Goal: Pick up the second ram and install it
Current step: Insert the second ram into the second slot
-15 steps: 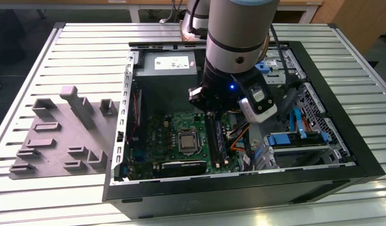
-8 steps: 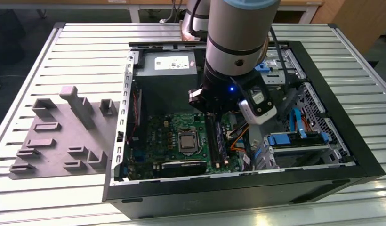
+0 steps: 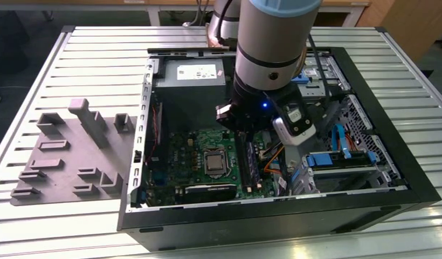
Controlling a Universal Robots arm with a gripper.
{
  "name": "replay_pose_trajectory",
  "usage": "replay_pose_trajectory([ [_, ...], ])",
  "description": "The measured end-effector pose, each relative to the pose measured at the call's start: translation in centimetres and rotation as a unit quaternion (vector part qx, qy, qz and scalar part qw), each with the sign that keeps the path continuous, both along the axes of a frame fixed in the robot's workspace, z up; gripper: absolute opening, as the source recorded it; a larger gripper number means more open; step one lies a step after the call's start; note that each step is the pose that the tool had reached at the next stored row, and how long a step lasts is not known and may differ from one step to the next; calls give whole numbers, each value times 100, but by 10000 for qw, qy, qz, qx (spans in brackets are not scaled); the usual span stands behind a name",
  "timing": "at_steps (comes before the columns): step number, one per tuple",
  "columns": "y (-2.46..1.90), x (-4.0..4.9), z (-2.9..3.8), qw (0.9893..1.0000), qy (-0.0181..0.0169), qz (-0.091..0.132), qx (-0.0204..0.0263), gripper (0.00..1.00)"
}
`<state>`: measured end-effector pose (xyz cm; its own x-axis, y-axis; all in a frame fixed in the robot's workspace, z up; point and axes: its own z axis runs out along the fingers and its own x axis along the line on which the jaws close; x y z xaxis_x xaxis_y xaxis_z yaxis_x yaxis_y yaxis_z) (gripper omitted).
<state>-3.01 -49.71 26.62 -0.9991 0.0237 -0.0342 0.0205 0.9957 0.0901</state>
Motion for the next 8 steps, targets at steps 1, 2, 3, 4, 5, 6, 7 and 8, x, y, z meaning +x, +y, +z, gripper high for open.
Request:
replay_pose_trajectory([
  [1,-1,0,-6,10000,0,0,0,11],
  [2,-2,0,-12,10000,0,0,-1,11],
  [3,-3,0,-20,10000,0,0,0,11],
  [4,-4,0,-27,10000,0,0,0,11],
  [5,-5,0,-34,10000,0,0,0,11],
  [6,-6,0,-41,10000,0,0,0,11],
  [7,-7,0,-48,10000,0,0,0,11],
  [8,-8,0,-54,10000,0,0,0,11],
])
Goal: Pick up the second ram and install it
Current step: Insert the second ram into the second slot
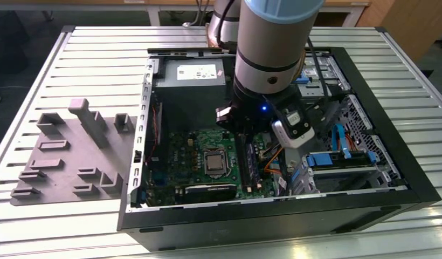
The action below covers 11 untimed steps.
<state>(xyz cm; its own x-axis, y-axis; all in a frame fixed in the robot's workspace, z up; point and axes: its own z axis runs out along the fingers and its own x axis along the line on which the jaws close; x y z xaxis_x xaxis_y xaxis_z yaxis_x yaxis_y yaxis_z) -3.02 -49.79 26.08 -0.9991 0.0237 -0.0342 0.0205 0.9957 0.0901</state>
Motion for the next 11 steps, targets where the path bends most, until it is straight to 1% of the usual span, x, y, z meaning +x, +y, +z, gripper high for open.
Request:
replay_pose_trajectory([
  [11,-1,0,-55,10000,0,4,0,11],
])
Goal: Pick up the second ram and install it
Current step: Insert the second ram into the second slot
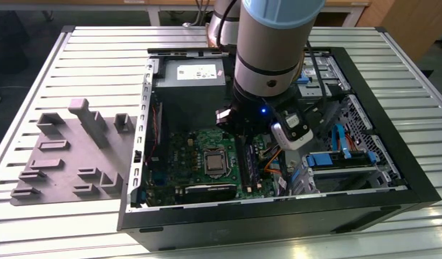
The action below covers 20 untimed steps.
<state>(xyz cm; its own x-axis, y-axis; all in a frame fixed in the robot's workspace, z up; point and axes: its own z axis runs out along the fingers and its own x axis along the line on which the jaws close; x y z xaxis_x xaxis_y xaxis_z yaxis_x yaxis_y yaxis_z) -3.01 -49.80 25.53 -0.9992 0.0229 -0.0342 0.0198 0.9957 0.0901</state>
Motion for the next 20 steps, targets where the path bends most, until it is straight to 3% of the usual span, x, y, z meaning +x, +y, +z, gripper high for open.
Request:
replay_pose_trajectory([
  [20,0,0,-95,10000,0,21,-3,11],
])
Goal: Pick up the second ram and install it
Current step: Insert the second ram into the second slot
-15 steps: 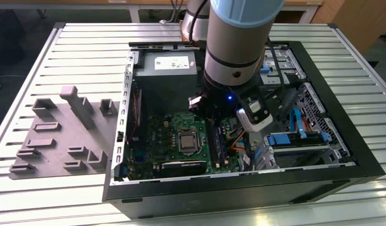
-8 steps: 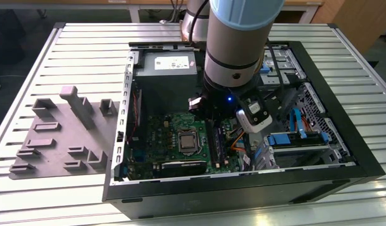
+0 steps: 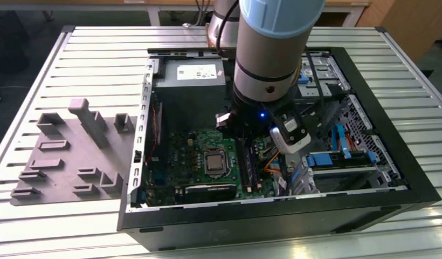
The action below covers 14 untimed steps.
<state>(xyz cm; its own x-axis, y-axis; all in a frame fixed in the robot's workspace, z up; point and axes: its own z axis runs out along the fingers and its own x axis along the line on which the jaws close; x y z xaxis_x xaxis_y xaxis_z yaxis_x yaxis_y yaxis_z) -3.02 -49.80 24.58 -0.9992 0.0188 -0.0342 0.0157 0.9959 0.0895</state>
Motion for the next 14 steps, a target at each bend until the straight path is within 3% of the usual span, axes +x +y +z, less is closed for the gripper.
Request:
replay_pose_trajectory([
  [14,0,0,-61,10000,0,16,-1,11],
])
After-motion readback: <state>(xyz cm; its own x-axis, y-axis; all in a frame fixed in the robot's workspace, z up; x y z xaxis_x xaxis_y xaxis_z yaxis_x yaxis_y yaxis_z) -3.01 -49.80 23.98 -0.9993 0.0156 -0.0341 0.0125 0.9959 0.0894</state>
